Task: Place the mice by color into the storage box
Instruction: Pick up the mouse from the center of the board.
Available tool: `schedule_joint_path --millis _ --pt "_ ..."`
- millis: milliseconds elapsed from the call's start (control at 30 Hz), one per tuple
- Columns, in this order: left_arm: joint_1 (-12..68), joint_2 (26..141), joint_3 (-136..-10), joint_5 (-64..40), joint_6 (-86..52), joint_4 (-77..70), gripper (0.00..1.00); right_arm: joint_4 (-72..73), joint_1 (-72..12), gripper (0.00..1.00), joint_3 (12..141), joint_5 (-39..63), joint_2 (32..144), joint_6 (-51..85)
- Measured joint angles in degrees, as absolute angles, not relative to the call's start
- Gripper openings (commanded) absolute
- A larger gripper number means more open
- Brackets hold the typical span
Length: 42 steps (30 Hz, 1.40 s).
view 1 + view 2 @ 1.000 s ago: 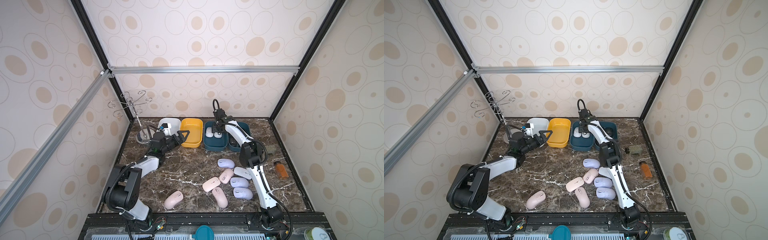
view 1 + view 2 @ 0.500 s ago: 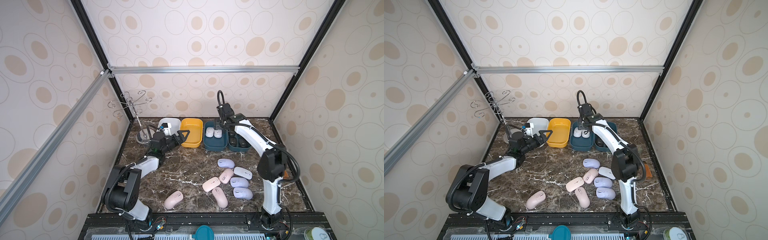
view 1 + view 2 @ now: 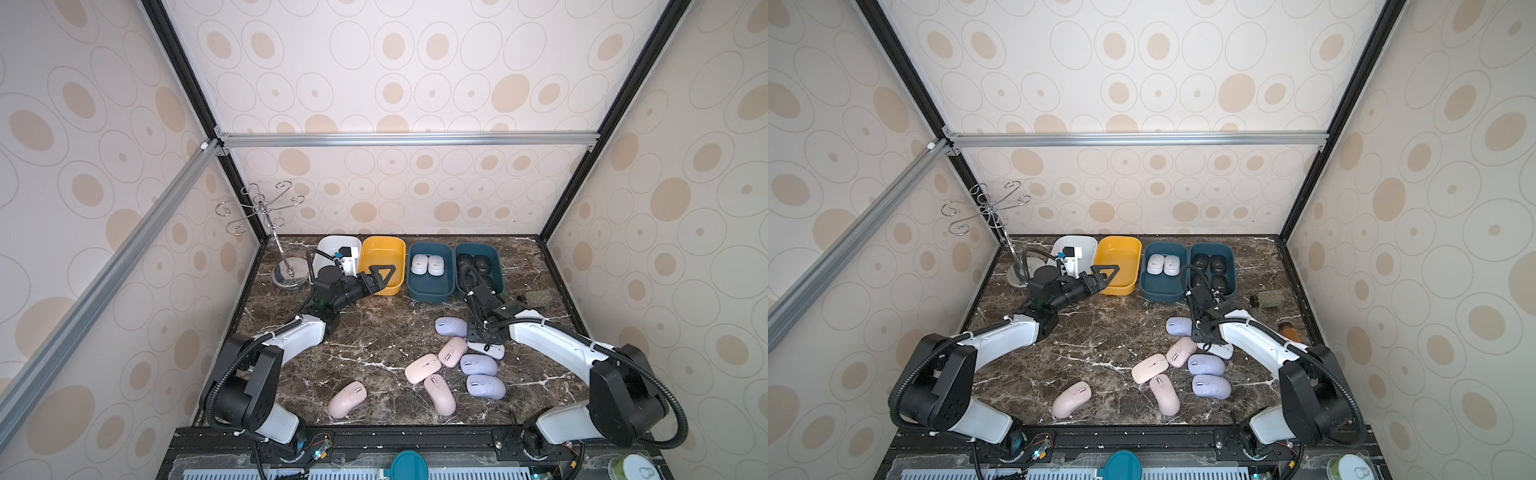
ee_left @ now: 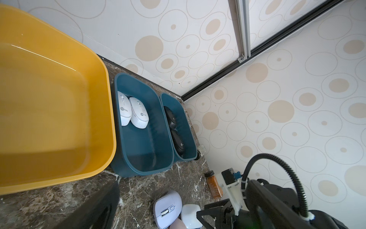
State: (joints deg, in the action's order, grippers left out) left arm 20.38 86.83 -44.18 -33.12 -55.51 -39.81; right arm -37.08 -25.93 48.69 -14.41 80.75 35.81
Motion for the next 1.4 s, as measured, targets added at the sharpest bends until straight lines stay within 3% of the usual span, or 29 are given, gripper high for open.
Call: schedule_joint_path --millis 133,200,600,1000,1267,1400 --pt "20.5 86.8 -44.2 -33.1 -55.5 -39.8 1.00 -35.9 -22.4 0.15 42.7 -11.8 78.8 38.0" --pt "20.5 86.8 -44.2 -33.1 -55.5 -39.8 1.00 -35.6 -21.8 0.14 41.6 -11.2 77.8 38.5" --pt "20.6 86.8 -44.2 -33.1 -55.5 -39.8 1.00 -34.9 -20.6 0.18 41.4 -8.7 77.7 39.0" --pt "21.5 87.1 -44.2 -33.1 -55.5 -39.6 1.00 -38.2 -20.3 0.18 37.4 -9.7 70.0 39.7" --pt "23.3 87.8 -44.4 -33.1 -55.5 -38.6 1.00 -35.7 -18.4 0.18 35.8 -9.9 74.2 39.3" --pt "23.3 87.8 -44.4 -33.1 -55.4 -38.5 1.00 -34.0 -16.7 0.25 36.9 -9.8 78.0 38.2"
